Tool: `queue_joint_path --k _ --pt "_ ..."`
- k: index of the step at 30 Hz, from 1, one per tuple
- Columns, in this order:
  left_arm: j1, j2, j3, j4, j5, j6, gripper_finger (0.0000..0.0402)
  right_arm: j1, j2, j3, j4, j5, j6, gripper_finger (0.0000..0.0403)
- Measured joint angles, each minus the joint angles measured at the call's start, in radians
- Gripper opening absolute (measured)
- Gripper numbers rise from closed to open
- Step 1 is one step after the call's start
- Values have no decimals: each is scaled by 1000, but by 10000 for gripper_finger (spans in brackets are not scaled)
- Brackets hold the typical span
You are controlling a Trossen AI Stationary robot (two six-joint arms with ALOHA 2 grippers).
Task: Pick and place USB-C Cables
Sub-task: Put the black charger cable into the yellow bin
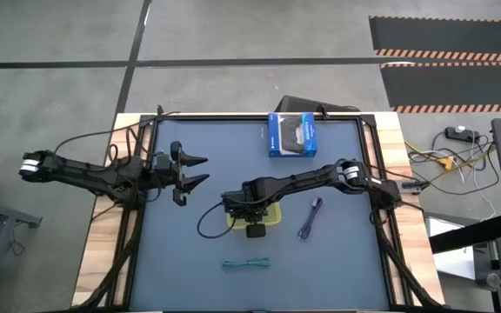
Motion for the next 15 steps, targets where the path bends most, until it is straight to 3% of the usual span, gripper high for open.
queue_joint_path --k 10,15 --pt "0 0 0 0 0 0 219 0 0 -42 40 0 -9 44" --pt "0 0 0 -1 0 0 219 0 0 -41 53 0 -12 63"
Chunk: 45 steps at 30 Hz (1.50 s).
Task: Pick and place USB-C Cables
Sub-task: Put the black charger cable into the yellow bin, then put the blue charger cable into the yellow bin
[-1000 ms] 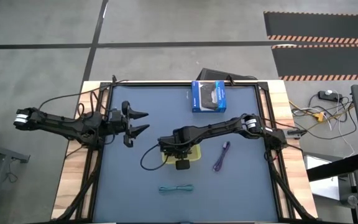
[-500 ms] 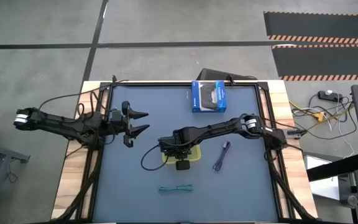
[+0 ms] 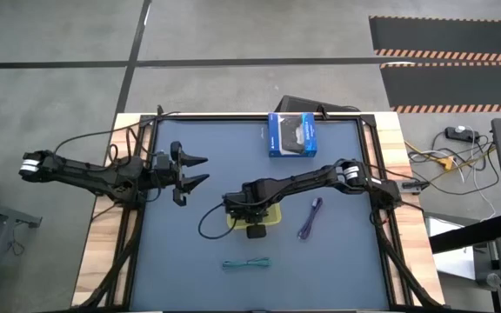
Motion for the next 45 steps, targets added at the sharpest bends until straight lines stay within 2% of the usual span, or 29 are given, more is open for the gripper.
queue_joint_path --k 6,10,22,30,37,45 --pt "0 0 0 0 0 0 219 0 0 3 0 8 -3 103" --pt "0 0 0 0 0 0 219 0 0 15 -6 8 -4 115" --pt "0 0 -4 0 0 0 219 0 -4 129 -96 9 -12 117" --pt "0 0 -7 -2 0 -51 219 7 -50 117 -103 10 17 101" --pt "-2 2 -7 -7 4 -78 219 41 -143 26 -14 28 42 76" --pt "-2 9 -10 -5 7 -103 219 95 -333 -230 246 115 75 50"
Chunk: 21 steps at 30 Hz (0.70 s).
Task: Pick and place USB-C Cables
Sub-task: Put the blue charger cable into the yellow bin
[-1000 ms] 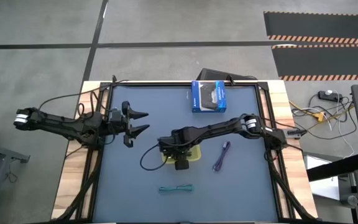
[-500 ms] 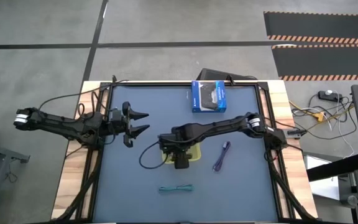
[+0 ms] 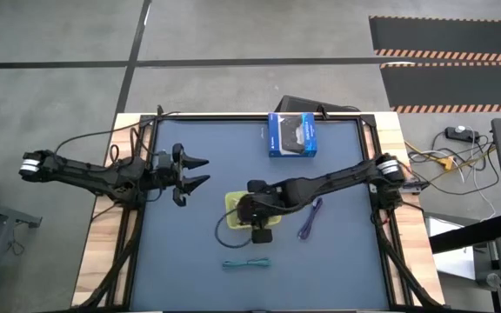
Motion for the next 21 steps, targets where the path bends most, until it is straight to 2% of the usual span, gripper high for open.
queue_joint_path --k 6,13,17,21 --pt "0 26 0 10 0 0 219 31 -165 -298 387 33 -4 48" --pt "-2 77 0 39 3 -35 219 43 -313 -651 898 60 -109 47" --pt "-3 120 -1 37 27 -117 219 43 -404 -815 1066 60 -152 47" --pt "-14 188 0 90 27 -183 219 43 -505 -941 1137 60 -171 47"
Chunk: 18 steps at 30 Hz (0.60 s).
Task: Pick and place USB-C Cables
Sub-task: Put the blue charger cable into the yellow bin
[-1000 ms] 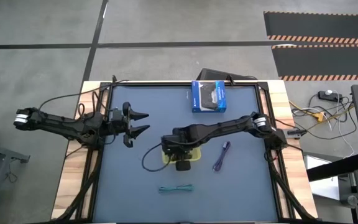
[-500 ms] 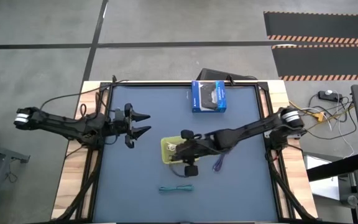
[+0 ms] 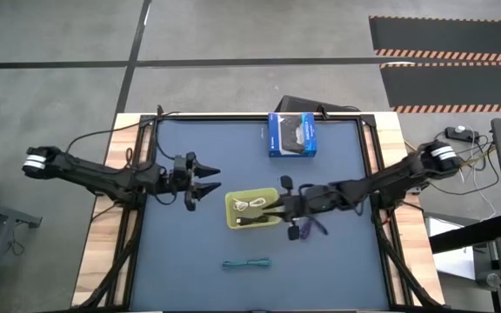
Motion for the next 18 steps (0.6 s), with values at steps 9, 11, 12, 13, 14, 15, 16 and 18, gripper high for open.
queue_joint_path --k 9,11,12,13,14,15,16,18 --pt "-48 166 98 46 0 -55 219 0 -193 -214 170 -1 -39 47" --pt "-66 205 132 45 -1 -56 219 0 -228 -252 203 -1 -41 47" --pt "-75 223 149 45 0 -56 219 0 -244 -269 214 -1 -43 47" --pt "-85 242 166 45 0 -56 219 0 -260 -284 224 -1 -44 47" --pt "-94 261 184 44 0 -56 219 0 -278 -296 237 -1 -44 47" --pt "-103 279 203 42 0 -56 219 0 -294 -307 242 -2 -46 47" --pt "-112 296 221 35 0 -56 219 0 -310 -316 244 -2 -47 47" --pt "-128 331 252 34 0 -56 219 0 -344 -334 243 -2 -54 47"
